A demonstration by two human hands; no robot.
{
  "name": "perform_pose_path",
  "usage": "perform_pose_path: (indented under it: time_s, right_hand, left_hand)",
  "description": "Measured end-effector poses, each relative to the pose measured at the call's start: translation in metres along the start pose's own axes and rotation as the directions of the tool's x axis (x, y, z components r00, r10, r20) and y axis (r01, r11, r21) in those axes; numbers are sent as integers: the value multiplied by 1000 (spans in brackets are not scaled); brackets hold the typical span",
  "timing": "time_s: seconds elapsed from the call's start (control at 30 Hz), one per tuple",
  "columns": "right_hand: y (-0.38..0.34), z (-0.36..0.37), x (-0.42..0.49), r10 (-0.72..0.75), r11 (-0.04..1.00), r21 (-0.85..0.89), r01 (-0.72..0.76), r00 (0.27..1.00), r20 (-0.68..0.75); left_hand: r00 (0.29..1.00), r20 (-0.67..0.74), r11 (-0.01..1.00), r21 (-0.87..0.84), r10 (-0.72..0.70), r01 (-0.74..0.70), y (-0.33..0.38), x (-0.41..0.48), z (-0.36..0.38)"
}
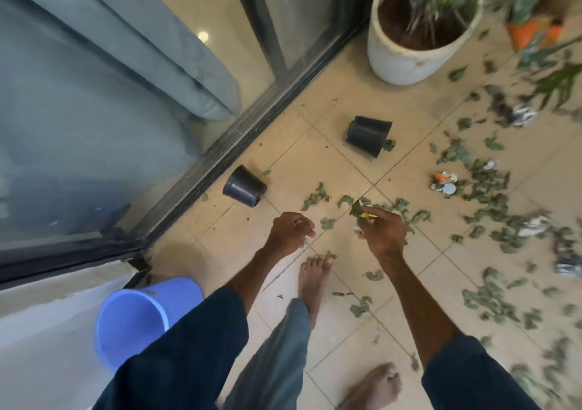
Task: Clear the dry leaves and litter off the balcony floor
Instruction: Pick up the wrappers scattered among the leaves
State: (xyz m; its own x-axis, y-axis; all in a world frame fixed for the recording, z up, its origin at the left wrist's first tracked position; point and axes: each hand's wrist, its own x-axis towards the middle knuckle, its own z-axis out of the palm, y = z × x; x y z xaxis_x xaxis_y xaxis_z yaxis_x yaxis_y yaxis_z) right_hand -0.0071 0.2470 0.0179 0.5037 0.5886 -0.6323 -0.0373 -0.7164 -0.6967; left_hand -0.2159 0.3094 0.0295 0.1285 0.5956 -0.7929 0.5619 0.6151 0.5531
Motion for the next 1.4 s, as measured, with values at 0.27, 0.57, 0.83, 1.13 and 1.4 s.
perform_pose_path:
  time_s: [0.27, 0.57, 0.83, 1.13, 1.4]
  right_hand:
    - [-78, -88, -81, 48, 984, 167, -63, 995, 88]
    - [-126, -152, -182, 18, 958, 281, -59, 989, 146]
    - [-146, -180, -224, -90, 979, 202, 29, 950, 299]
    - [-161, -193, -260, -381, 896, -156, 417, 899, 216]
    - [-160, -198, -280, -441, 803, -354, 480, 877, 189]
  left_hand:
    - [999, 39, 998, -67, 7, -5, 81, -84, 33]
    - [975, 132, 923, -323, -177, 211, 142, -182, 61]
    - [946, 221, 815, -484, -238, 318, 166, -244, 81]
    - [983, 115, 885, -429, -146, 181, 182, -276, 102]
    - [976, -109, 882, -456, -191, 121, 180, -296, 119]
